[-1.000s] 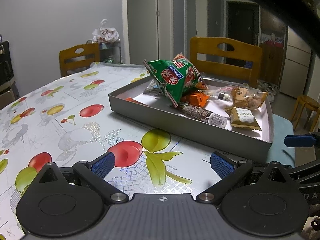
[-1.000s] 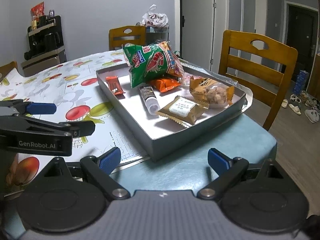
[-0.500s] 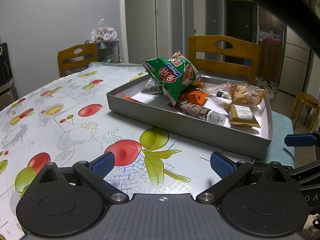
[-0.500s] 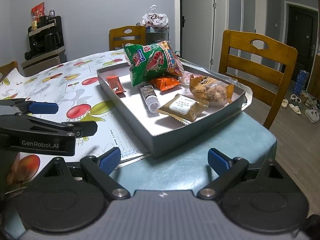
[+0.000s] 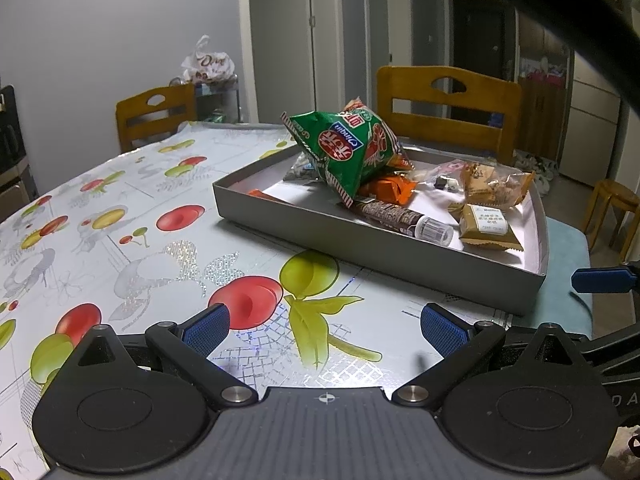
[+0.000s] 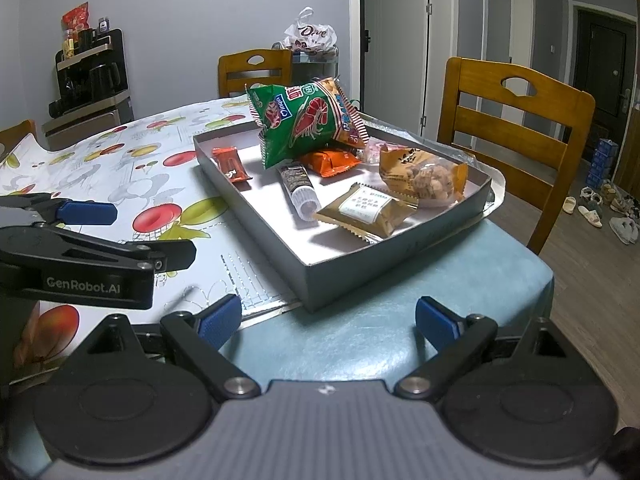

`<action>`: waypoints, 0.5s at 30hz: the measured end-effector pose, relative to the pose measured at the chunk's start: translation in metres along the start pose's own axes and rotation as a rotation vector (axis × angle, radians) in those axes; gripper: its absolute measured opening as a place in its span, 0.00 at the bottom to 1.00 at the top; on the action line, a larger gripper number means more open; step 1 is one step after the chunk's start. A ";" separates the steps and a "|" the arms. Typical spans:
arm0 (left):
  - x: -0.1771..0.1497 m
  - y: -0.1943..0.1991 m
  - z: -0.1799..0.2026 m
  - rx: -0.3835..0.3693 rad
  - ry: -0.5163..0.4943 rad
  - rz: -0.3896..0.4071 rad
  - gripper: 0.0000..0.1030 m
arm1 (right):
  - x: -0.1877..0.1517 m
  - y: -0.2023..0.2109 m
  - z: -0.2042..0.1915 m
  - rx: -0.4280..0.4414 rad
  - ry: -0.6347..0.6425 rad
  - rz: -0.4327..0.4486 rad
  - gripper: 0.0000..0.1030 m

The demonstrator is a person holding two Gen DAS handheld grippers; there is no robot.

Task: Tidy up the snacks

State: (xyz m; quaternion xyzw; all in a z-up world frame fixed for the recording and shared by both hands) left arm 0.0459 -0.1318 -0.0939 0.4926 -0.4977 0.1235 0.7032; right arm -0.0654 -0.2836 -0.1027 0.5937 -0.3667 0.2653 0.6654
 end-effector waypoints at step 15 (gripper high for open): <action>0.000 -0.001 0.001 0.002 -0.006 -0.001 1.00 | -0.001 -0.001 0.000 -0.001 -0.001 -0.004 0.92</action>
Point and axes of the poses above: each gripper's, at about its wrist camera, not at the fingertips, and y roughly against the way its jaws point, z to its right, x to its top, the point moved 7 cm from there along -y, roughly the way its jaws point, and after that the axes turned 5 degrees about y, right-handed, at the moved point
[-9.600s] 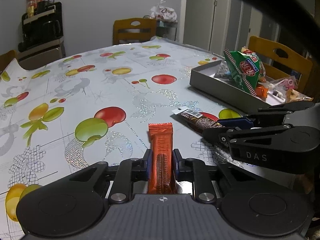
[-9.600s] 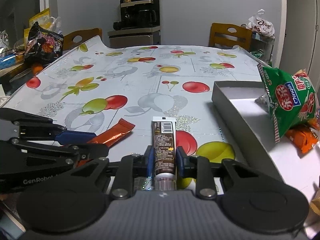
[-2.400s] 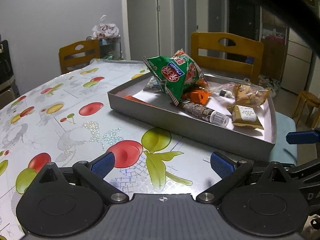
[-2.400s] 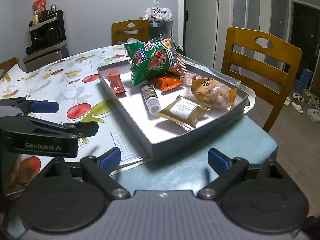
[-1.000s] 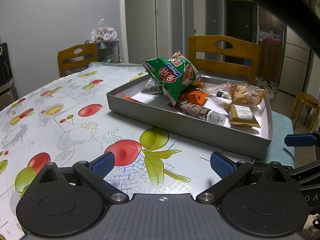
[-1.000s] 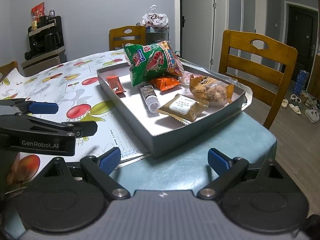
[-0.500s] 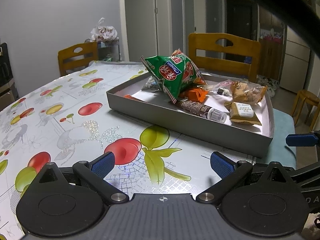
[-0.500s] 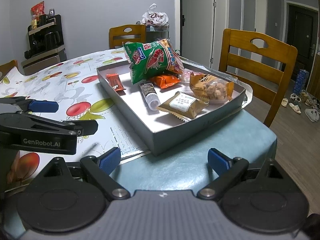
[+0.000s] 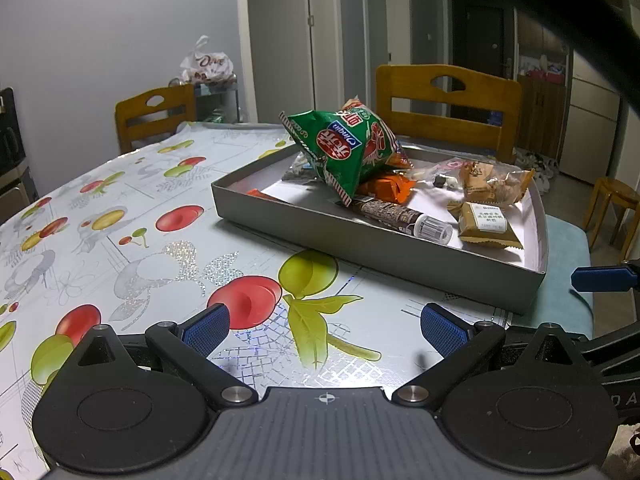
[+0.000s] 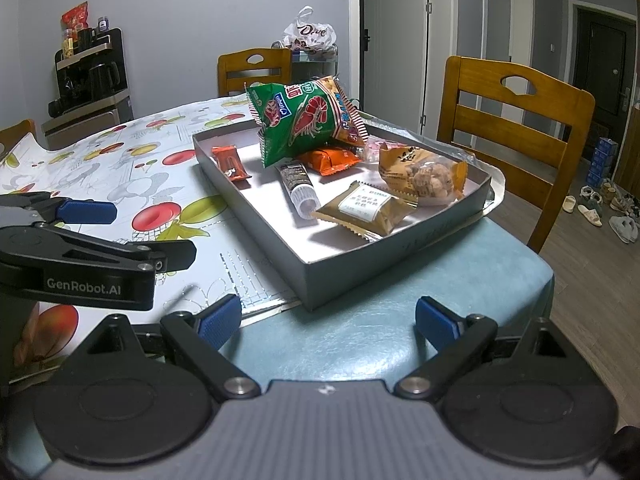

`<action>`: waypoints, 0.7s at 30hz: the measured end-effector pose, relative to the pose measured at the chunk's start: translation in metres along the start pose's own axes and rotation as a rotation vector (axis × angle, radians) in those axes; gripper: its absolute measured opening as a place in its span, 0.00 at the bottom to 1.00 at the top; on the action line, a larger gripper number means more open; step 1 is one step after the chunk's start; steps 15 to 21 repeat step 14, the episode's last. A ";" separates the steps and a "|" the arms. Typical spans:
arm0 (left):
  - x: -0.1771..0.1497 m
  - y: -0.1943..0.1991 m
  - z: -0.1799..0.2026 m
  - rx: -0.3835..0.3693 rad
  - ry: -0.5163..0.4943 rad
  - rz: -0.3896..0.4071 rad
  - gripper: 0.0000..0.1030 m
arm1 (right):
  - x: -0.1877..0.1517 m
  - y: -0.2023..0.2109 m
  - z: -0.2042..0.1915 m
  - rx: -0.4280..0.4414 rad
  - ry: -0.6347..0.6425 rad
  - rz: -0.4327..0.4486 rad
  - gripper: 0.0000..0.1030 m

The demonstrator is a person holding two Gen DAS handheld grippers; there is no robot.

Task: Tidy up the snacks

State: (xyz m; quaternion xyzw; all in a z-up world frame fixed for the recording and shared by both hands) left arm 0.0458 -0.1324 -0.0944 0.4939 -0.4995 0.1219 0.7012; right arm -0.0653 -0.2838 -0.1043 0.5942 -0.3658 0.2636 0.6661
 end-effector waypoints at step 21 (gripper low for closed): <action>0.000 0.000 0.004 -0.028 -0.011 -0.003 1.00 | -0.001 -0.001 -0.001 -0.002 0.003 -0.006 0.92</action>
Point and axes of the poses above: each gripper's, at about its wrist camera, not at the fingertips, and y roughly against the way its jaws point, z to its right, x to its top, the point moved 7 cm from there along -y, roughly the way its jaws point, and after that the axes turned 5 degrees about y, right-handed, at the moved point
